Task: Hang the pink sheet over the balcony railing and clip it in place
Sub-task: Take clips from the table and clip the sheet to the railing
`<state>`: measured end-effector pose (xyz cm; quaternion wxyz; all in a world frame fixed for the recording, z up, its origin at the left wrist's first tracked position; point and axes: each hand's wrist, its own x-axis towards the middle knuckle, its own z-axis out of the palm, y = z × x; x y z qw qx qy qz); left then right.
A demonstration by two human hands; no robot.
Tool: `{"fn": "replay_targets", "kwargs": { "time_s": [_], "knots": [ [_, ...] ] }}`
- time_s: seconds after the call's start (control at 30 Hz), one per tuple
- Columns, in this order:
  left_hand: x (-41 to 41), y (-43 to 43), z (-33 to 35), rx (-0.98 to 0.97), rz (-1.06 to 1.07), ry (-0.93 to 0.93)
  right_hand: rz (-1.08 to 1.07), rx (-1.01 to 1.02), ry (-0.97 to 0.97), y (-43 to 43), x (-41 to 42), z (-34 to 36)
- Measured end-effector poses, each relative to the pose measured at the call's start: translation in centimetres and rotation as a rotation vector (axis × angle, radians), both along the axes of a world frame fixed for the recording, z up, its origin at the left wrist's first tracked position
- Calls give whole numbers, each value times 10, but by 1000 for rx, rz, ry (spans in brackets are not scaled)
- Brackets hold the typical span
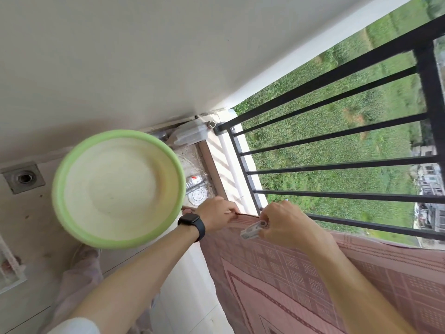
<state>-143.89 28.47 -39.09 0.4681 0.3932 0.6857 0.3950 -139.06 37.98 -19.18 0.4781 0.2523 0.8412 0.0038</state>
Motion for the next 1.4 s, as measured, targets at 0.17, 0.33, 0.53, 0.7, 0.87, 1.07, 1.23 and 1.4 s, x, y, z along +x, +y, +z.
{"fn": "replay_targets", "kwargs": {
  "time_s": [0.17, 0.33, 0.53, 0.7, 0.87, 1.07, 1.23, 1.4],
  "knots": [
    [1, 1, 3, 36, 74, 57, -53, 20, 92, -2, -10, 2],
    [10, 0, -5, 37, 163, -12, 62, 173, 326, 3, -38, -9],
    [10, -5, -7, 16, 208, -63, 13, 155, 166, 13, -53, -45],
    [6, -6, -8, 29, 185, -55, -62, 88, 144, 22, -65, -58],
    [6, -6, -14, 50, 175, -19, 33, 70, -38, 15, -76, -74],
    [7, -3, -17, 37, 187, 25, 66, 53, -157, 1, -83, -94],
    [7, -3, -18, 18, 186, 47, 157, 93, -174, -15, -84, -96],
    [9, -3, -18, -54, 255, -71, 71, 58, -119, -8, -70, -96]
  ]
}}
